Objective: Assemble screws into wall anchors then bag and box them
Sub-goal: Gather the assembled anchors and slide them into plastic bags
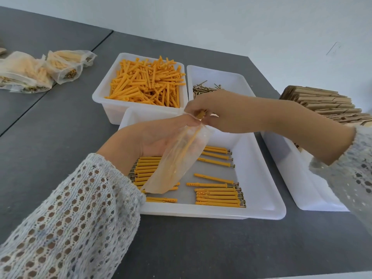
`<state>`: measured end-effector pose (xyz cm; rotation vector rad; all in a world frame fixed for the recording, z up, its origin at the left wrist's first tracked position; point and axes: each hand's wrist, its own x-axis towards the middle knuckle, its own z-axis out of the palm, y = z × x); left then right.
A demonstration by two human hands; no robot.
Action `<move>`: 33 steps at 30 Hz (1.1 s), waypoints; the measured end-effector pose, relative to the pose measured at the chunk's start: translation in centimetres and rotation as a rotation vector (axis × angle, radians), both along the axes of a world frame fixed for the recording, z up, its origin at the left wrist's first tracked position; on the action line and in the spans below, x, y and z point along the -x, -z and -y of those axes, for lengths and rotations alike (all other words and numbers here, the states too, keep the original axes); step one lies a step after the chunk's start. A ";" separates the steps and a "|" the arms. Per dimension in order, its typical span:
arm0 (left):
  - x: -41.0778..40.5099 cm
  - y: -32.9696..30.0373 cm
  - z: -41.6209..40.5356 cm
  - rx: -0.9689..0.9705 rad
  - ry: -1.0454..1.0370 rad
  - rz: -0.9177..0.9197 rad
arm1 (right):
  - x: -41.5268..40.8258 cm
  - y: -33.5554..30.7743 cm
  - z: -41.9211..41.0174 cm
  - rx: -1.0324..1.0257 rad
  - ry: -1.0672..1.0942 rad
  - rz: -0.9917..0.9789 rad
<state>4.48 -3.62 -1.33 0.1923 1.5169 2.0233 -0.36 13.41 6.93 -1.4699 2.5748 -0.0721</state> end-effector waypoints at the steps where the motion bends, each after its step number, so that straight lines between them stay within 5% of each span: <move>1: 0.0 0.0 0.0 -0.012 0.010 -0.016 | -0.2 -0.2 -0.1 0.079 0.026 0.105; 4: -0.1 0.0 0.1 -0.011 -0.002 0.006 | 0.2 -0.5 -1.2 0.313 0.209 0.343; 7: -0.1 -0.1 0.3 0.047 -0.005 0.030 | 1.2 0.3 -2.8 0.353 0.407 0.317; 16: -0.4 -1.0 -0.1 -0.214 -0.059 -0.021 | -1.2 7.5 -5.6 -0.542 0.356 0.118; 33: -1.2 -0.6 -0.1 0.025 -0.026 0.030 | -3.1 10.8 -4.9 -0.562 0.281 -0.142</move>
